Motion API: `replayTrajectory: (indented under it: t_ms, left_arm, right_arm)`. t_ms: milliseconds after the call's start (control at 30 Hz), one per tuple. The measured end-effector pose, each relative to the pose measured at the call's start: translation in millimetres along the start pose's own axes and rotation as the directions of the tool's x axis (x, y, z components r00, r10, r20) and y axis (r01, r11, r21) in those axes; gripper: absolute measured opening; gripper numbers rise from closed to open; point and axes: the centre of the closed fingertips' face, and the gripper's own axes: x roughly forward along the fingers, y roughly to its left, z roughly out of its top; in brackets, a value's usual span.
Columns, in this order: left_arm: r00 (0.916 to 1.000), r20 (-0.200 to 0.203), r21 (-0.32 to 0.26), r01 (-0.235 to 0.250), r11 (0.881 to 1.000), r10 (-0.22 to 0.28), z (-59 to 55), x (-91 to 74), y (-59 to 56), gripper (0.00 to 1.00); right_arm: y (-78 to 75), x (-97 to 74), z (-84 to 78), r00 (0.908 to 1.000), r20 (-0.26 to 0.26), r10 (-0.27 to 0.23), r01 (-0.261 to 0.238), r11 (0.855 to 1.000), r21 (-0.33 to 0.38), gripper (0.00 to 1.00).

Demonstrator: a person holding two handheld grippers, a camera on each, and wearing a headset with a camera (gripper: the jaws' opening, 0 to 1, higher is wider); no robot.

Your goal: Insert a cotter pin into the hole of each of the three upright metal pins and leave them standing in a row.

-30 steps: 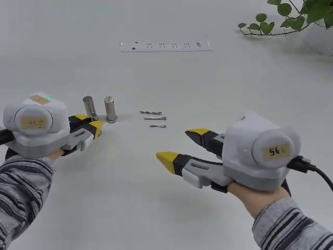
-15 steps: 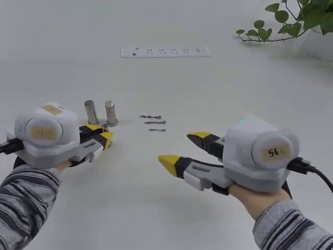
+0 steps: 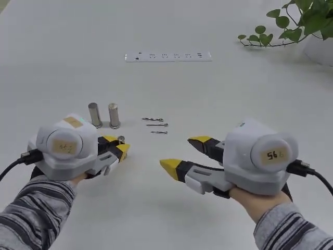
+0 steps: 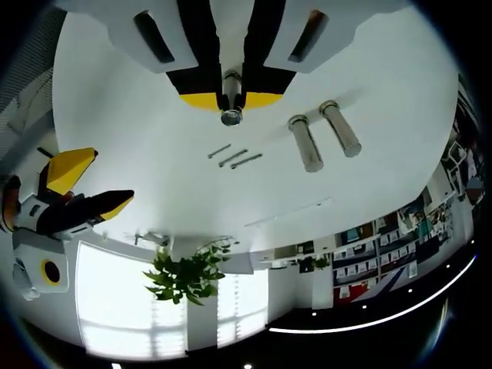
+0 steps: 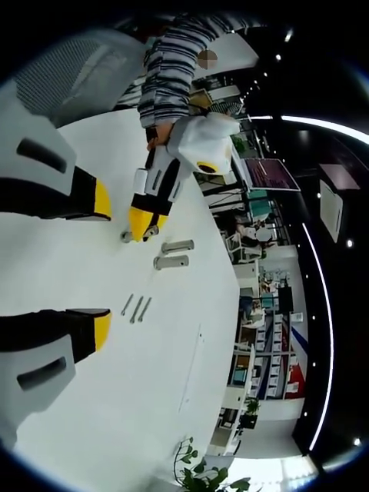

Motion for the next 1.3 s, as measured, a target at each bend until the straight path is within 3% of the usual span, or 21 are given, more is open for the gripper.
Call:
replayTrajectory:
  t_ms: [400,500,733,867,1033,1100,1200,1300]
  left_arm:
    - [0.9997,-0.015,0.028,0.018,0.999,-0.017,-3.2,-2.4,-1.6,0.06]
    - [0.9998,-0.014,0.022,0.017,1.000,-0.017,-3.4,-2.1,-0.2,0.06]
    - [0.9999,-0.016,0.014,0.007,1.000,-0.006,-4.4,-2.3,0.3,0.20]
    - [0.9998,0.015,-0.047,-0.008,0.999,0.009,0.1,-9.4,0.7,0.28]
    - [0.9986,0.042,-0.110,-0.027,0.994,0.031,4.0,-20.4,0.5,0.37]
    - [0.9985,0.034,-0.125,-0.038,0.991,0.042,2.3,-25.0,0.6,0.39]
    - [0.9960,0.058,-0.158,-0.058,0.986,0.068,1.7,-32.5,4.1,0.43]
    - [0.9944,0.053,-0.149,-0.083,0.985,0.091,-0.6,-38.7,5.4,0.47]
  right_arm:
    - [-1.1,1.2,-6.4,0.9987,-0.047,0.017,-0.018,1.000,-0.015,0.40]
    - [-1.8,3.4,-11.2,0.9956,-0.088,0.032,-0.035,0.999,-0.027,0.38]
    - [-7.0,6.7,-13.3,0.9900,-0.130,0.053,-0.060,0.997,-0.047,0.36]
    - [-8.3,10.5,-15.0,0.9759,-0.195,0.098,-0.119,0.988,-0.098,0.35]
    - [-19.2,19.8,-7.3,0.9689,-0.224,0.105,-0.142,0.977,-0.158,0.32]
    - [-24.8,23.9,-6.3,0.9623,-0.252,0.104,-0.153,0.971,-0.184,0.29]
    - [-34.8,31.4,-4.9,0.9551,-0.281,0.093,-0.159,0.962,-0.222,0.28]
    - [-42.9,39.2,-4.2,0.9456,-0.311,0.095,-0.173,0.957,-0.233,0.26]
